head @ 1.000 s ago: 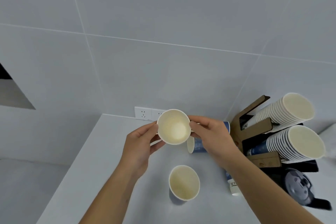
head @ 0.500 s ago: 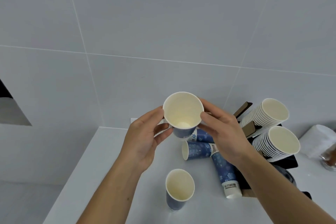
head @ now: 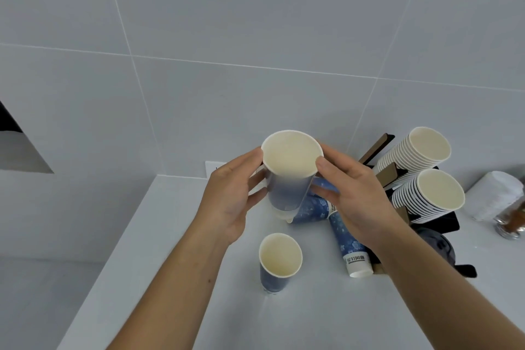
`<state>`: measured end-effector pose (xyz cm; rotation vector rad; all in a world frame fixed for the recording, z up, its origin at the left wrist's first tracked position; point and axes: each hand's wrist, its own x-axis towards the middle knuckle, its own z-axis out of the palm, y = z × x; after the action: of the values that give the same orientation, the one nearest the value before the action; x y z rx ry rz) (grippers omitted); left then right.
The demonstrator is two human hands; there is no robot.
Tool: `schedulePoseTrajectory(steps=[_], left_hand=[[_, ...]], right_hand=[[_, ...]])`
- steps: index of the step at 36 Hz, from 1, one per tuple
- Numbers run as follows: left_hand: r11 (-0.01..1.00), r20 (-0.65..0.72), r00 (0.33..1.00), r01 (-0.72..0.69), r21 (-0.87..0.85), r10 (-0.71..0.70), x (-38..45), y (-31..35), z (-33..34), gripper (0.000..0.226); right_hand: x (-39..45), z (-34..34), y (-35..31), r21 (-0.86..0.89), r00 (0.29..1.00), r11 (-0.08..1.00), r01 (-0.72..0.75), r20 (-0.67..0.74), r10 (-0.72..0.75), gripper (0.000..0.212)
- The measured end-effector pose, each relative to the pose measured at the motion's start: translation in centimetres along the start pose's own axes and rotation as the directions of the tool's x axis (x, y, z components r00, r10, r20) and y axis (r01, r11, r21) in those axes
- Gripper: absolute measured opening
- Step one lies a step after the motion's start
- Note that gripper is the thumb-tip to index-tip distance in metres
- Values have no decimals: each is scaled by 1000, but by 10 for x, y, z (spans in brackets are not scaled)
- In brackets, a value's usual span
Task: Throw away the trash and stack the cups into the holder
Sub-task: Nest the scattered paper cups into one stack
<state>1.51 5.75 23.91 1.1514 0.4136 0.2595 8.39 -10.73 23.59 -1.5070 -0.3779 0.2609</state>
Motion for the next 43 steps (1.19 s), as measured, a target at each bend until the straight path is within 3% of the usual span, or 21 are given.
schedulePoseTrajectory(steps=[6, 15, 27, 35, 43], left_hand=[[996, -4, 998, 56, 63, -55, -3, -15, -7, 14], [982, -48, 988, 151, 115, -146, -13, -49, -18, 15], [950, -117, 963, 260, 175, -242, -13, -89, -26, 34], [957, -141, 962, 253, 142, -234, -9, -115, -38, 25], [923, -154, 978, 186, 338, -141, -3, -136, -46, 27]], right_hand=[[-10, -6, 16, -3, 999, 999, -53, -8, 53, 24], [-24, -9, 47, 10, 962, 965, -262, -74, 262, 24], [-33, -14, 82, 8, 898, 901, -433, -83, 432, 17], [-33, -11, 105, -49, 884, 891, -451, -162, 438, 18], [-26, -15, 128, -304, 908, 856, -418, -157, 387, 28]])
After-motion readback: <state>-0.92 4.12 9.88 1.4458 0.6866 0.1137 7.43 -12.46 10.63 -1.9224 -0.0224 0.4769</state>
